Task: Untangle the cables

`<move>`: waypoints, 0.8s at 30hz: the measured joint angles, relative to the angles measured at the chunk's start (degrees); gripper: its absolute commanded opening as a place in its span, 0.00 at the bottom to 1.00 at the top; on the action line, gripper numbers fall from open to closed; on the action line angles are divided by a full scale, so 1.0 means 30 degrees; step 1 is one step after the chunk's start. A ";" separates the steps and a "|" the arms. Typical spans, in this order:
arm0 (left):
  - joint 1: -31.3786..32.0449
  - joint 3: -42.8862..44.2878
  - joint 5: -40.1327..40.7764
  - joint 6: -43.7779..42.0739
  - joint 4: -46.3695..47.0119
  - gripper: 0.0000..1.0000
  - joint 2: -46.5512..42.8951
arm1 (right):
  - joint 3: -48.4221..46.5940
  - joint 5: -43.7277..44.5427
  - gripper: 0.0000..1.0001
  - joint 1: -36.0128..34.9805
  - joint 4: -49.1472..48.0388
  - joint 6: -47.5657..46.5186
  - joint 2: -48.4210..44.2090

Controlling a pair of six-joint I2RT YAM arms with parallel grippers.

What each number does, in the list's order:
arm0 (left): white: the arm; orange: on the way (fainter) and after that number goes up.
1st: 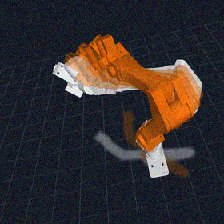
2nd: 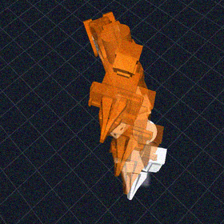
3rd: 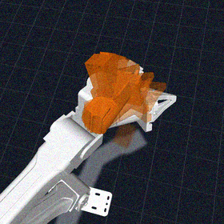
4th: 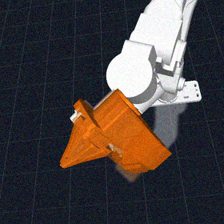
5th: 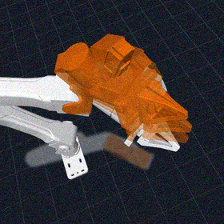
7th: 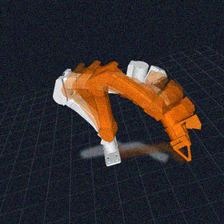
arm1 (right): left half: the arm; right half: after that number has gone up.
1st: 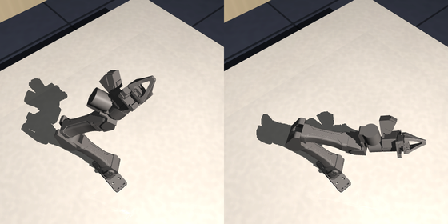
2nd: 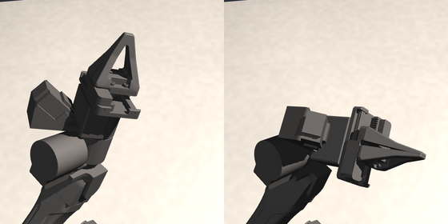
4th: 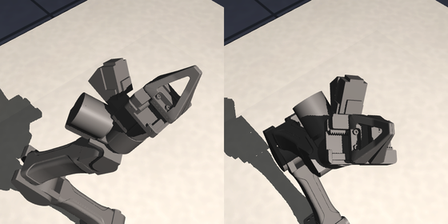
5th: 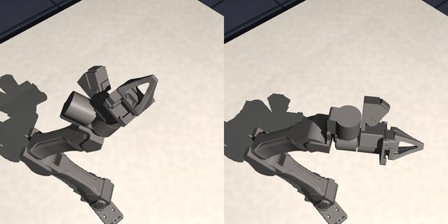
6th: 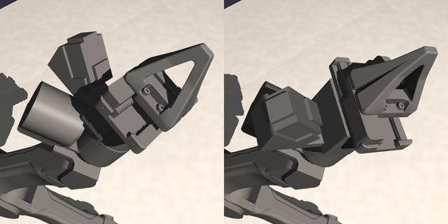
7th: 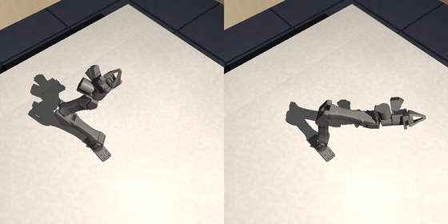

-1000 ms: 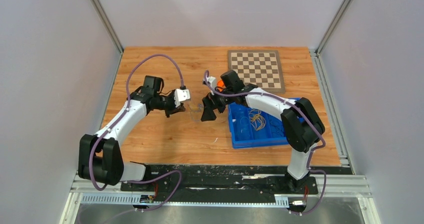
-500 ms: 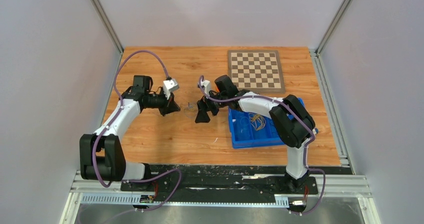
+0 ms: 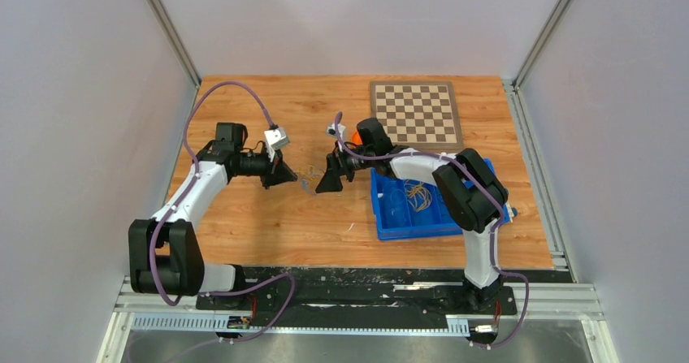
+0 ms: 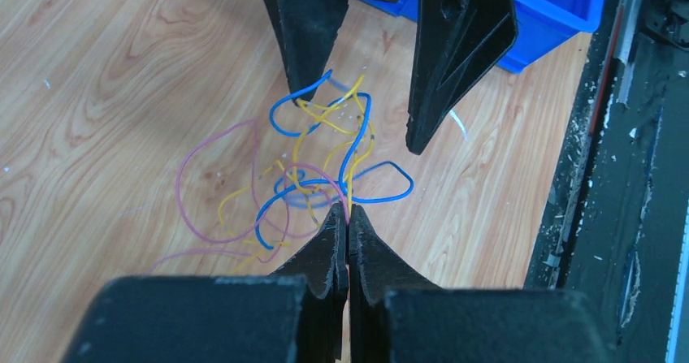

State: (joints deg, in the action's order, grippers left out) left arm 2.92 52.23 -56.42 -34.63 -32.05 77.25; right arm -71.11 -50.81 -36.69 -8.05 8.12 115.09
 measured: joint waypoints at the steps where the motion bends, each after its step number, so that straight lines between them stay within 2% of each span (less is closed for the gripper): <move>1: 0.0000 0.0000 -0.0131 0.0000 -0.0022 0.00 -0.0044 | 0.0022 -0.0262 0.81 -0.0007 -0.0291 0.0124 0.0000; 4: 0.0000 0.0000 -0.0532 0.0000 -0.0117 0.00 -0.0146 | 0.0029 -0.0896 0.71 -0.0095 -0.0976 0.0270 0.0000; 8: -0.0022 0.0007 -0.0831 0.0029 -0.0124 0.00 -0.0211 | 0.0058 -0.1341 0.48 -0.0197 -0.1282 0.0262 0.0000; 10: -0.0102 0.0044 -0.0962 0.0131 -0.0124 0.00 -0.0211 | 0.0175 -0.1464 0.35 -0.0219 -0.1362 0.0160 -0.0015; 14: -0.0685 0.0306 -0.1107 0.0685 -0.0080 0.00 -0.0219 | 0.1239 -0.1413 0.01 -0.0226 -0.1392 -0.0095 -0.0474; 24: -0.3381 0.0612 -0.1129 0.3300 0.0860 0.00 -0.0685 | 0.2463 -0.0685 0.00 0.0197 0.0845 -0.1741 -0.3665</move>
State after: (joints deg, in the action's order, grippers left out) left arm -7.22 54.06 -59.81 -24.73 -29.47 75.20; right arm -63.72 -52.86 -36.10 -5.52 2.90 104.09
